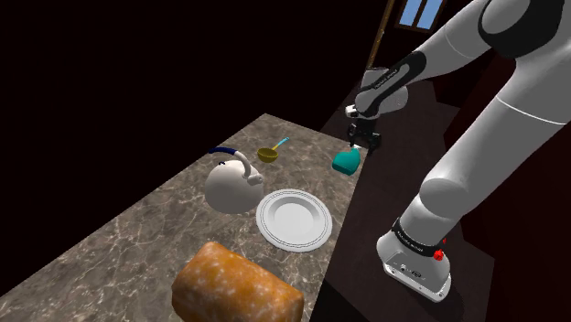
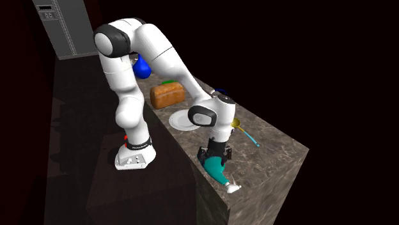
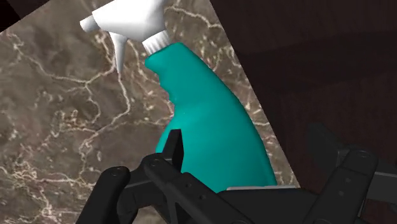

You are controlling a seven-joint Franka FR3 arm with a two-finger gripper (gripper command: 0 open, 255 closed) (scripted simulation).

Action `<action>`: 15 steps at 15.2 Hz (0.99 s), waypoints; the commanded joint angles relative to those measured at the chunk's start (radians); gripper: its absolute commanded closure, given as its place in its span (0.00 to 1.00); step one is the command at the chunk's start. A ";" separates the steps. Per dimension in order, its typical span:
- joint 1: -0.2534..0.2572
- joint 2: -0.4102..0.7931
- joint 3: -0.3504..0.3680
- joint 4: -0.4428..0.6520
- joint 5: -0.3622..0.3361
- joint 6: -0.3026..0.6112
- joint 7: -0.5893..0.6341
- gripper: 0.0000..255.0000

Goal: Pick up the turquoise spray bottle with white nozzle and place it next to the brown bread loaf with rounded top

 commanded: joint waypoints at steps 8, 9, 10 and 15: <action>-0.036 0.237 0.001 0.105 0.341 0.121 -0.636 0.00; -0.040 0.251 0.006 0.104 0.354 0.135 -0.645 0.00; -0.045 0.274 0.014 0.102 0.376 0.156 -0.660 0.00; -0.046 0.273 0.015 0.102 0.375 0.156 -0.660 0.00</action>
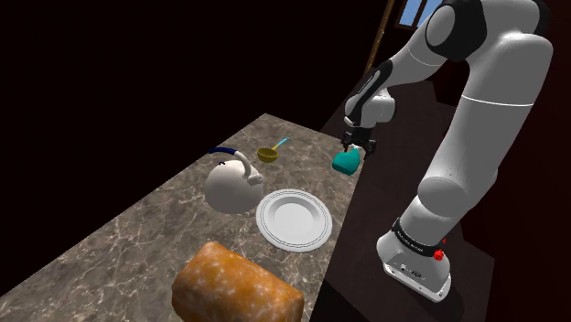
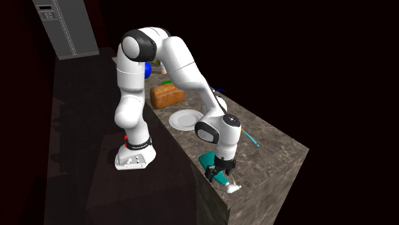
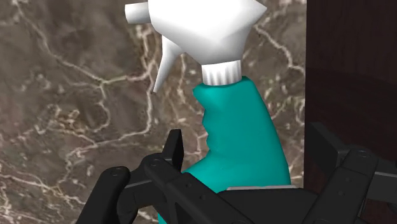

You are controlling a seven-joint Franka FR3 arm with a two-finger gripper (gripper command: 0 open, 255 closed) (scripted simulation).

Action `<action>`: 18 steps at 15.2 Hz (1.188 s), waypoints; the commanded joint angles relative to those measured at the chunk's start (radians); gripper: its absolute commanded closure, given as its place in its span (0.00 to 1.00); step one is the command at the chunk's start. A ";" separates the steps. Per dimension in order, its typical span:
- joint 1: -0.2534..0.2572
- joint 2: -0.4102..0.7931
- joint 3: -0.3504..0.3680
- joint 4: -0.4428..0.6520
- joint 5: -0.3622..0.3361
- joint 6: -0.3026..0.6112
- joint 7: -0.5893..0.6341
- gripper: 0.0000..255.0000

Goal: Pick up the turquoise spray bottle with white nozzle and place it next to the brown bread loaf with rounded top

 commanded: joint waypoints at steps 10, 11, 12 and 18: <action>0.000 0.001 0.001 0.000 0.001 0.001 0.000 1.00; 0.000 0.001 0.001 0.001 0.001 0.001 0.000 1.00; 0.000 0.001 0.001 0.001 0.001 0.001 0.000 1.00; 0.017 -0.074 -0.028 0.001 -0.067 -0.065 0.046 1.00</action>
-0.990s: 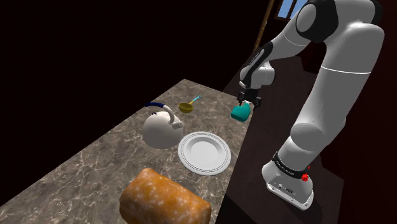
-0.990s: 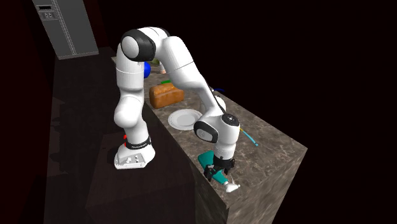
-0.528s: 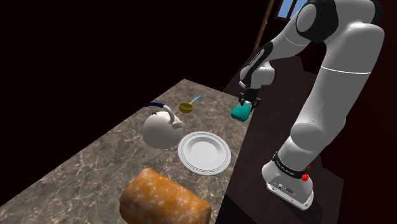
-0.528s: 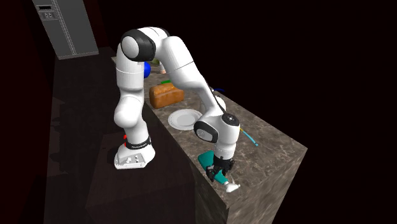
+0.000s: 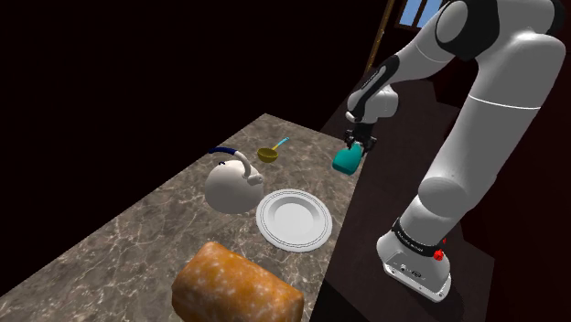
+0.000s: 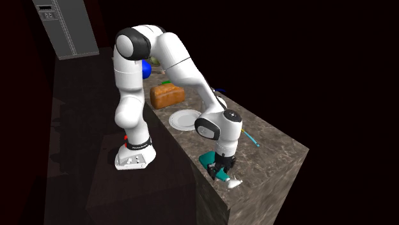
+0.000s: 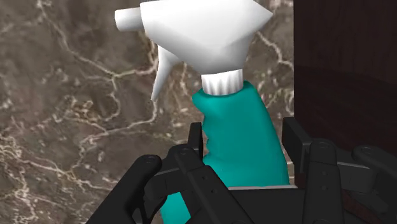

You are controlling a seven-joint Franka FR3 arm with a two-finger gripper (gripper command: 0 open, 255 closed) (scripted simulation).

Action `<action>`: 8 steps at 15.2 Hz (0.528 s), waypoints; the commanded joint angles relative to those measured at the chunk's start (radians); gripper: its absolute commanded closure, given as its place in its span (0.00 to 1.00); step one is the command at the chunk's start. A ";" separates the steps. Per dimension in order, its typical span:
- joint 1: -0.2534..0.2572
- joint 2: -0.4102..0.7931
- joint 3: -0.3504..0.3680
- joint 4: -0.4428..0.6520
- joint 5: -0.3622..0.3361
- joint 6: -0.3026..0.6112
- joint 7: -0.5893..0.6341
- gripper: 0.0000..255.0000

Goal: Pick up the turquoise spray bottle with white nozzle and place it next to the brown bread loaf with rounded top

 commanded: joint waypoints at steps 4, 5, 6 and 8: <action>0.011 -0.076 -0.018 0.003 -0.065 -0.069 0.045 1.00; 0.012 -0.090 -0.020 0.005 -0.076 -0.083 0.052 1.00; 0.013 -0.104 -0.022 0.007 -0.087 -0.097 0.060 1.00; 0.013 -0.131 -0.024 0.013 -0.107 -0.126 0.073 1.00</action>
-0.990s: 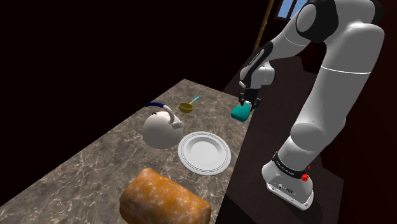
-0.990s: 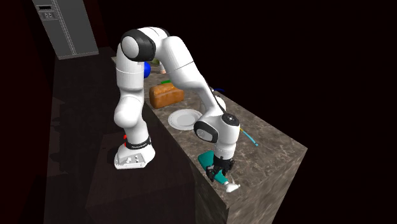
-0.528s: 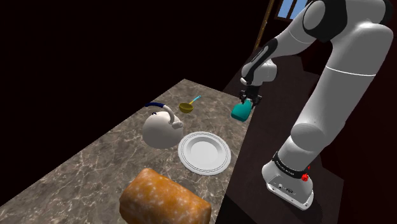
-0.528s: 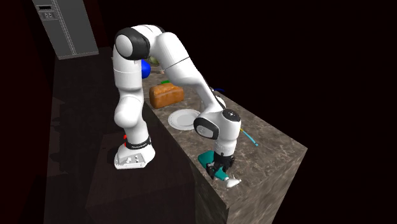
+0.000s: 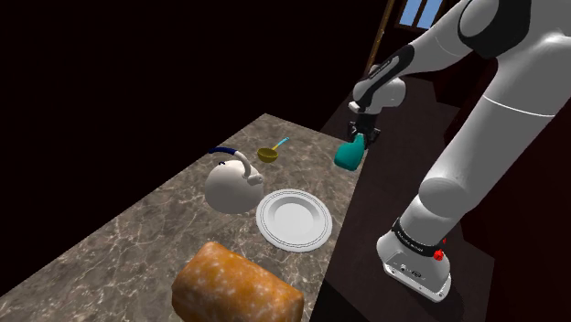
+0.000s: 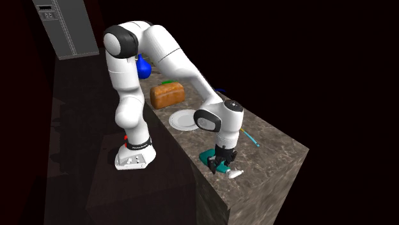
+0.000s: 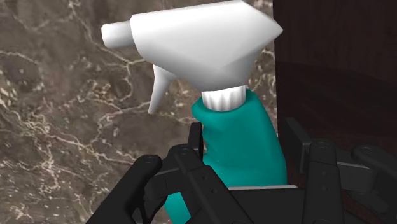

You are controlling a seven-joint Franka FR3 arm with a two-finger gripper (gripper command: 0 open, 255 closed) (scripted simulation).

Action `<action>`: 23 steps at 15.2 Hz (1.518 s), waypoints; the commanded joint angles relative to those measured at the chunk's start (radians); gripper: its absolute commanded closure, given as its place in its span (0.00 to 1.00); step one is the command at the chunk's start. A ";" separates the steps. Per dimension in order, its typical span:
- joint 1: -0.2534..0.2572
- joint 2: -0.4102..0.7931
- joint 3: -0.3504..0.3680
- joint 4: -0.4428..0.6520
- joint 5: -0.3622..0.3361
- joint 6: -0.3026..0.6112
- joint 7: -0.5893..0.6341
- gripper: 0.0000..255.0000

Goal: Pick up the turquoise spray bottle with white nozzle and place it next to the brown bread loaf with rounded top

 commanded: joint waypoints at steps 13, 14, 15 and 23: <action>-0.004 -0.163 0.009 0.061 -0.097 -0.206 0.067 1.00; -0.005 -0.172 0.011 0.067 -0.101 -0.221 0.070 1.00; -0.005 -0.182 0.013 0.073 -0.105 -0.236 0.073 1.00; -0.008 -0.246 0.029 0.131 -0.126 -0.353 0.090 1.00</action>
